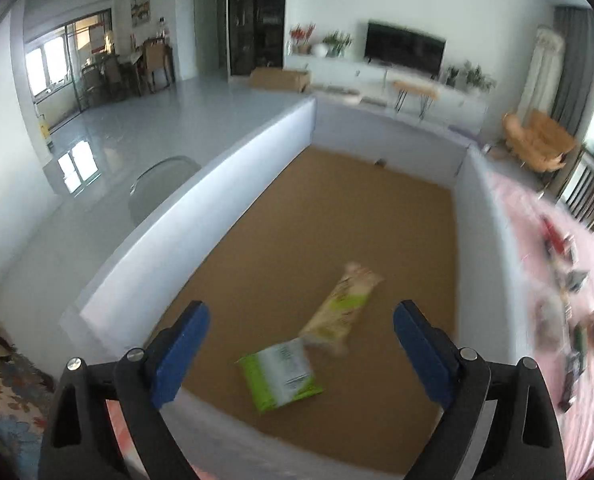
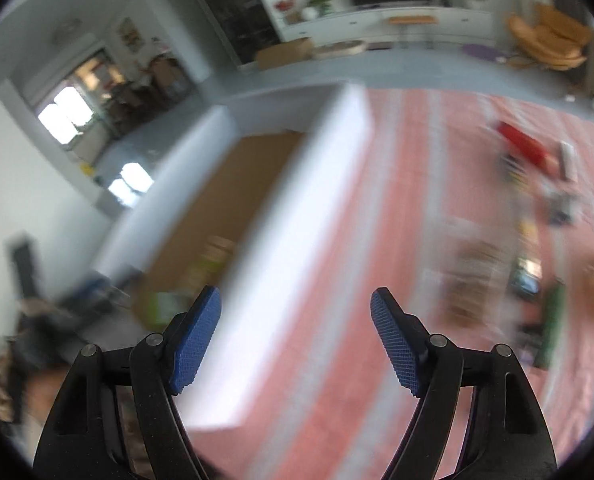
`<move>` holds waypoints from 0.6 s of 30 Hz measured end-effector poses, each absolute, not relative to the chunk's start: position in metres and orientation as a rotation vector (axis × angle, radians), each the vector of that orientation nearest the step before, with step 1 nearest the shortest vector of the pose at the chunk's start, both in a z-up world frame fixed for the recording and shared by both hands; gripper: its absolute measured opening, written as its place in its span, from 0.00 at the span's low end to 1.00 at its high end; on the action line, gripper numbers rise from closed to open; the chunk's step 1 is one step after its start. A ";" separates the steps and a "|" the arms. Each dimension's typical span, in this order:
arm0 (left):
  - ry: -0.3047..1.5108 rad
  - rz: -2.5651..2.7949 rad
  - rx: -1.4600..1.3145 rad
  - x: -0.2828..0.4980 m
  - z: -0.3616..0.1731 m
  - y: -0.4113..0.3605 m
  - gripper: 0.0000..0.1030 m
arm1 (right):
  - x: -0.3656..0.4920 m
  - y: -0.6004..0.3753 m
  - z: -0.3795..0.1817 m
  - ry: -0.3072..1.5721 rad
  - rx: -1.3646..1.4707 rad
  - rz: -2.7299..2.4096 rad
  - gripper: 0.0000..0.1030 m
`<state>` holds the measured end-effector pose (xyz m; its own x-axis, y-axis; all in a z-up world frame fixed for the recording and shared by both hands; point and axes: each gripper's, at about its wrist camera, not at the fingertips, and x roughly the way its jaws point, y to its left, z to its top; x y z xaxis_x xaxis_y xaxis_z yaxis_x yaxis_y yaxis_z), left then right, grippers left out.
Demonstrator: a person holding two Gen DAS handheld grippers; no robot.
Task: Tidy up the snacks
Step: 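Drop the green pack into the box with the left tool while the right tool drops the cake bar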
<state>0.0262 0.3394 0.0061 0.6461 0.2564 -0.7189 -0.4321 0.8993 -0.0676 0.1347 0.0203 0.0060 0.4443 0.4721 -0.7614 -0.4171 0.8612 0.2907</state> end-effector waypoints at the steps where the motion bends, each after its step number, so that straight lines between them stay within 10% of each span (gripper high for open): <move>1: 0.748 0.373 -0.240 0.027 0.010 0.333 0.90 | 0.131 -0.003 -0.009 0.954 0.037 0.494 0.78; 18: 0.797 0.206 0.006 0.056 0.008 0.213 0.90 | 0.096 -0.228 -0.083 0.857 0.209 0.000 0.79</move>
